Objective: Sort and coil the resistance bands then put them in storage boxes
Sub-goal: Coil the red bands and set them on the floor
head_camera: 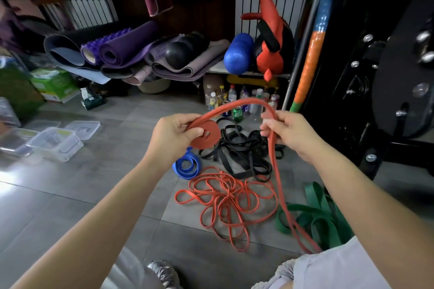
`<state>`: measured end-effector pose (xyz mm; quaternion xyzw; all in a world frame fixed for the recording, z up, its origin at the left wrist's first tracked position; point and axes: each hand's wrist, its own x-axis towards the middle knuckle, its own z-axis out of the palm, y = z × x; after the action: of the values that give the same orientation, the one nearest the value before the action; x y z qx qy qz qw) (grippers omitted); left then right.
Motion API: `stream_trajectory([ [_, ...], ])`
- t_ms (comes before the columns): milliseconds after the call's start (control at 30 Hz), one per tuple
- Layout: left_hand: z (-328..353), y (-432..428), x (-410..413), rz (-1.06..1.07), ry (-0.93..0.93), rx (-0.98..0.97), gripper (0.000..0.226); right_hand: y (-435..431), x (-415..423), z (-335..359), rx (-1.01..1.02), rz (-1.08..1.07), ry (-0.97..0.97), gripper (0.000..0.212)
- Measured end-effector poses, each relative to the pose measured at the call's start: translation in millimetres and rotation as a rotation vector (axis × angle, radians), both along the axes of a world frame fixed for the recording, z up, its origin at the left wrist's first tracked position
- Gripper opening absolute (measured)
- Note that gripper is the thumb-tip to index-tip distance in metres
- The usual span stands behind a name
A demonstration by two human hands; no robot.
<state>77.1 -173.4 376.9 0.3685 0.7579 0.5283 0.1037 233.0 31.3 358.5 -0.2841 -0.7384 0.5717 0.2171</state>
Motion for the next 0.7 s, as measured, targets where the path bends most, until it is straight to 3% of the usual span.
stream_trajectory([
  [200, -5.5, 1.0, 15.9, -0.101, -0.009, -0.044, 0.038, -25.9, 16.5, -41.3, 0.182, 0.237, -0.267, 0.02],
  [300, -12.9, 4.4, 27.5, -0.193, 0.006, -0.127, 0.039, -46.9, 14.5, -43.7, 0.115, 0.349, -0.174, 0.018],
  [433, -23.5, 3.0, 36.1, -0.258, 0.053, -0.212, 0.032, -58.9, 10.5, -37.6, 0.05, 0.271, -0.006, 0.019],
  [567, -25.6, -2.9, 35.3, -0.288, -0.015, -0.208, 0.042, -61.8, 13.8, -38.4, -0.021, 0.271, 0.019, 0.014],
  [700, -27.5, -4.2, 34.2, -0.266, -0.119, -0.154, 0.036, -66.4, 13.8, -38.1, -0.058, 0.255, 0.054, 0.015],
])
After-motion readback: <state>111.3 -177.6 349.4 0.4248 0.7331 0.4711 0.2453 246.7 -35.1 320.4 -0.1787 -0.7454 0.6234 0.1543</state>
